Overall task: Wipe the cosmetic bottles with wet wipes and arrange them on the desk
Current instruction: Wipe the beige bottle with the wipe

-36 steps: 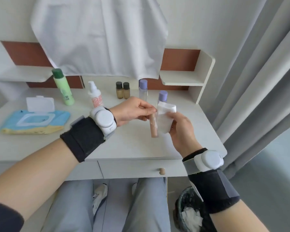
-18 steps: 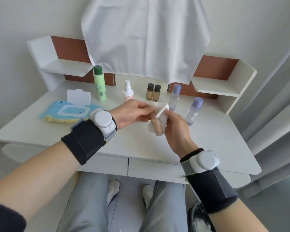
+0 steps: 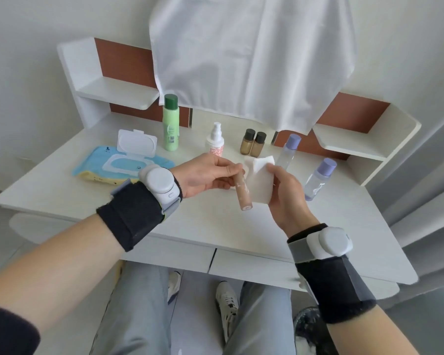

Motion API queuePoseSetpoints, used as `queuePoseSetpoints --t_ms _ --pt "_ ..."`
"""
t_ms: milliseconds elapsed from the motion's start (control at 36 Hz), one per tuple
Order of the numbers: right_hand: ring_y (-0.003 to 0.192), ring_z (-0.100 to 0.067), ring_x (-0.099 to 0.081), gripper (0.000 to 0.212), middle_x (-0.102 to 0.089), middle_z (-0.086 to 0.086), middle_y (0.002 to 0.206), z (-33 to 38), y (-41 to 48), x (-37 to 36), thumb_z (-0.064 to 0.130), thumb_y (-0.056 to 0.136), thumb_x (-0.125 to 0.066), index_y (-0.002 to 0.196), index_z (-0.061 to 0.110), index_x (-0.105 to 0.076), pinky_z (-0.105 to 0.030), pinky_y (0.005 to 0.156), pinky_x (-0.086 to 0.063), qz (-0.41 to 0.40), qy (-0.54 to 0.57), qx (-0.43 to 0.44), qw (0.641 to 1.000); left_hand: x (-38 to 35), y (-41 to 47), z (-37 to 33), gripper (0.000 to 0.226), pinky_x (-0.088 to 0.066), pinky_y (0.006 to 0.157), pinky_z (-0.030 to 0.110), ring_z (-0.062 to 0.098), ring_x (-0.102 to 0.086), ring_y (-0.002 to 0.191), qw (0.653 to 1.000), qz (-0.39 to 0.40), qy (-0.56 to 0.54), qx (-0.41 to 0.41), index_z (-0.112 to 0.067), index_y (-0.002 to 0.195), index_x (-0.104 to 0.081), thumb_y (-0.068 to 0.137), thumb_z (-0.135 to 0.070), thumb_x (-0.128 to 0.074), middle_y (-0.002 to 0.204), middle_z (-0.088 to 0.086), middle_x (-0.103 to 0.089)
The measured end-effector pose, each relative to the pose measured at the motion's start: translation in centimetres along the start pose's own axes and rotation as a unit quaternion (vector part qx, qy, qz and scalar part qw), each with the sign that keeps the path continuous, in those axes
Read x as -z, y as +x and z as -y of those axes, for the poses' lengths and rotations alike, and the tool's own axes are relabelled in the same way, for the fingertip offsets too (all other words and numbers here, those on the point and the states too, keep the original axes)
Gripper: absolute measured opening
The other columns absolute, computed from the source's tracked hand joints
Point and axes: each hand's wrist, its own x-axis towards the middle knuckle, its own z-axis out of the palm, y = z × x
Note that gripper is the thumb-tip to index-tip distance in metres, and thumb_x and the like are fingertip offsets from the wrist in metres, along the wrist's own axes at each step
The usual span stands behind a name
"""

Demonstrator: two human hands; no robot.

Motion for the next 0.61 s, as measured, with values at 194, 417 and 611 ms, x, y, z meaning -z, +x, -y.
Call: queuePoseSetpoints --t_ms 194,417,611 --pt "0.081 -0.025 -0.05 0.02 -0.055 -0.01 0.086 -0.5 0.4 -0.8 0.02 0.096 -0.054 0.078 0.012 -0.059 -0.039 0.074 -0.037 -0.067 -0.095 0.009 0.993 0.1 0.1 0.6 0.022 -0.051 0.067 0.018 0.012 -0.063 0.078 1.0 -0.004 -0.01 0.013 -0.001 0.092 -0.067 0.088 -0.021 -0.061 0.087 -0.001 -0.072" --pt "0.076 -0.022 -0.052 0.025 -0.058 -0.007 0.079 -0.6 0.4 -1.3 0.019 0.094 -0.059 0.071 0.009 -0.064 -0.036 0.07 -0.041 -0.098 -0.108 0.034 0.989 0.1 0.5 0.8 0.036 -0.052 0.064 0.019 0.015 -0.06 0.071 0.999 -0.036 -0.018 0.025 0.0 0.096 -0.065 0.073 -0.028 -0.071 0.076 0.004 -0.068" --pt "0.077 -0.027 -0.047 0.02 -0.053 -0.011 0.078 -1.0 0.0 -1.2 0.019 0.094 -0.058 0.077 0.009 -0.064 -0.041 0.075 -0.037 -0.027 -0.071 0.04 0.996 -0.1 0.7 0.9 0.017 -0.052 0.061 0.017 0.01 -0.061 0.063 0.996 -0.065 -0.047 0.027 -0.007 0.082 -0.061 0.089 -0.022 -0.064 0.071 0.003 -0.065"
